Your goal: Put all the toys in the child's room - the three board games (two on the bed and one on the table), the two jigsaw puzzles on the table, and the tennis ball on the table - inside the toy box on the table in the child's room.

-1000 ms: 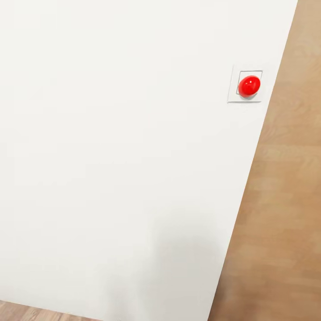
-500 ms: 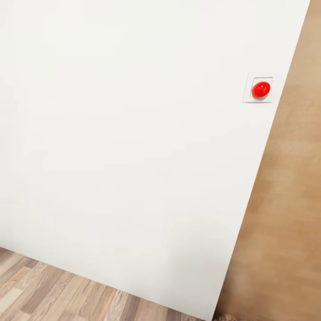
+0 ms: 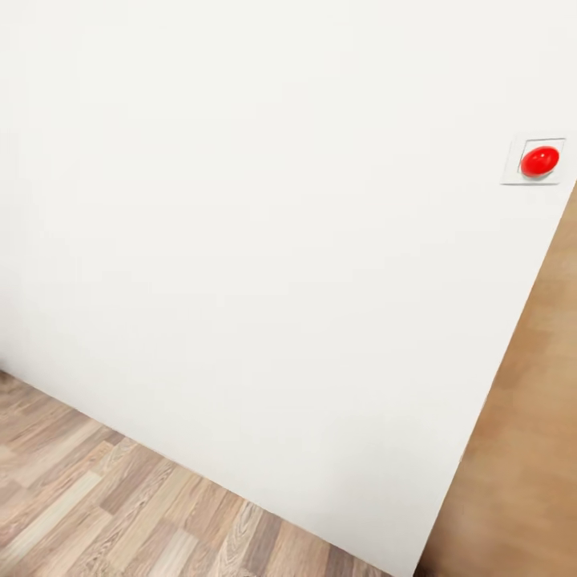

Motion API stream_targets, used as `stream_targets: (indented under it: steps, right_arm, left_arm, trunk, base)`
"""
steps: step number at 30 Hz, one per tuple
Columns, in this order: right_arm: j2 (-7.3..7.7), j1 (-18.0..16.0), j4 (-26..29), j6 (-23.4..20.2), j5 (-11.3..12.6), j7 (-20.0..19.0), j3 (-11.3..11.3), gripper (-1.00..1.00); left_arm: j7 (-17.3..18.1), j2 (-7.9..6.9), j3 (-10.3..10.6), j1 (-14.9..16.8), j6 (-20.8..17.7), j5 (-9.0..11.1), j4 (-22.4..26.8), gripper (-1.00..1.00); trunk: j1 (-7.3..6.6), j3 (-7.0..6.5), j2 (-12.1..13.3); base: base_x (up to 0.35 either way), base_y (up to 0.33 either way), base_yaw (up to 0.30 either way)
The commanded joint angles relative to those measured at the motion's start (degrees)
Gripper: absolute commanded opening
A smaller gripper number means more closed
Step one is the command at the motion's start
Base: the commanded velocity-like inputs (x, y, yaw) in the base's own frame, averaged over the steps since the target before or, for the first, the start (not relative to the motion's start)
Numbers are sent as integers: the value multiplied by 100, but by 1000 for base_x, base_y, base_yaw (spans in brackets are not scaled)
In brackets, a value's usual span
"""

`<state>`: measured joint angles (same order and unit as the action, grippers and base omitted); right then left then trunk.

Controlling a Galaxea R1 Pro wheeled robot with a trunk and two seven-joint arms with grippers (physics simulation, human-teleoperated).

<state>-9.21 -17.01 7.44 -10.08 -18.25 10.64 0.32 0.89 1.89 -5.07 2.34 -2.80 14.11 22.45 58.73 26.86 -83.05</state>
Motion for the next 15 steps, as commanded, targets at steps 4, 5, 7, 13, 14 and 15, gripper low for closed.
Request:
stream_targets:
  steps: [4,5,7,13,14,15]
  right_arm:
    - [-78,-367,71,-340,-338,95,-8,100]
    - [-78,-492,80,-408,-378,99,-10,100]
    - [-78,-628,88,-482,-410,95,-12,100]
    - [-78,-1426,110,-995,-500,-334,-16,100]
    - [-78,-1426,110,-995,-500,-334,-16,100]
    - [-78,-1549,113,-1064,-508,-455,-16,100]
  left_arm:
    - [-69,18,-71,3,-920,277,1266,100]
    - [-109,20,-110,3,-1128,329,1604,100]
    - [-165,24,-166,3,-1321,384,1937,100]
    - [-581,76,-416,-13,-2141,625,3763,100]
    - [-581,76,-416,-13,-2141,625,3763,100]
    - [-621,107,-434,-18,-2264,653,4056,100]
  trunk:
    - [-1,7,-3]
    - [-1,7,-3]
    - [-1,7,-3]
    - [-1,7,-3]
    - [-1,7,-3]
    - [-1,7,-3]
  base:
    - [-13,5,298]
    - [-7,3,298]
    - [-7,3,298]
    - [-3,1,298]
    - [-2,1,299]
    - [-1,1,299]
